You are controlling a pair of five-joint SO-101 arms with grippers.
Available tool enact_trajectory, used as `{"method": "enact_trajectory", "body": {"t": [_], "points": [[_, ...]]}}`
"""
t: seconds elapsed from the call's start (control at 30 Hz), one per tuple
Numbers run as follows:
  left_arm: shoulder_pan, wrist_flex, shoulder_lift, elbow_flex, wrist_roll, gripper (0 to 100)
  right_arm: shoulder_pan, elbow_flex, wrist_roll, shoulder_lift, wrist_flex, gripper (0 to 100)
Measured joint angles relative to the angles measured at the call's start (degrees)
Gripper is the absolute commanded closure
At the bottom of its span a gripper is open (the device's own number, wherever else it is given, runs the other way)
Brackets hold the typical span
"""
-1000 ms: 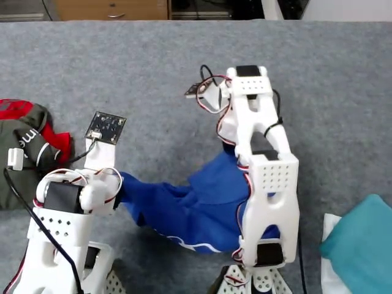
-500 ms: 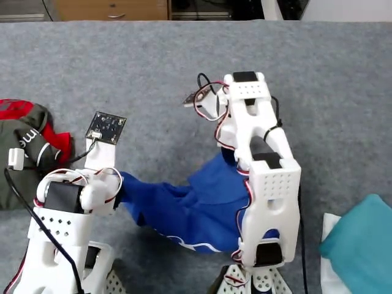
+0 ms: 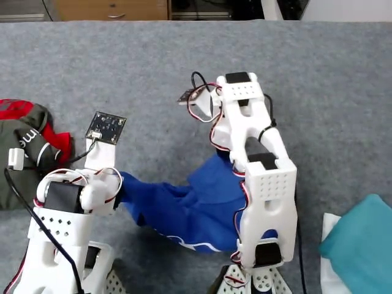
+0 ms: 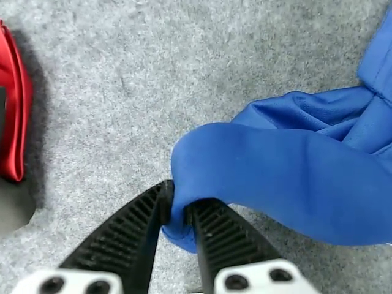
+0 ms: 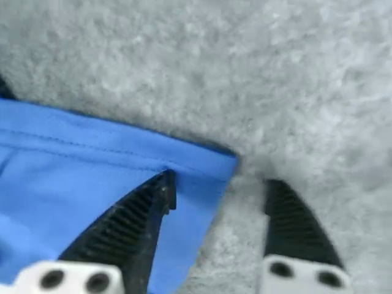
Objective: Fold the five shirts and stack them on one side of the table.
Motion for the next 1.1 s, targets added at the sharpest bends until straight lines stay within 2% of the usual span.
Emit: {"method": "enact_trajectory", "body": {"t": [0.03, 0.37, 0.63, 0.87, 1.0, 1.1], "points": [[0.00, 0.00, 0.00, 0.00, 0.00, 98, -0.09, 0.09, 0.00, 0.18, -0.09, 99.5], [0.00, 0.00, 0.00, 0.00, 0.00, 98, 0.26, -2.37, -1.32, 0.62, 1.23, 99.4], [0.00, -0.26, 0.00, 0.00, 0.53, 98, 5.45, -16.35, -1.93, 0.62, 7.38, 99.5], [0.00, -6.59, 0.00, 0.00, 5.36, 98, 10.73, -25.41, -8.44, 0.44, 7.21, 99.5], [0.00, -8.62, 0.00, 0.00, 5.98, 85, 16.44, -32.18, -14.24, 0.44, 4.22, 99.5], [0.00, -9.49, 0.00, 0.00, 9.85, 73, 21.10, -34.37, -17.32, 0.35, 0.44, 99.5]]}}
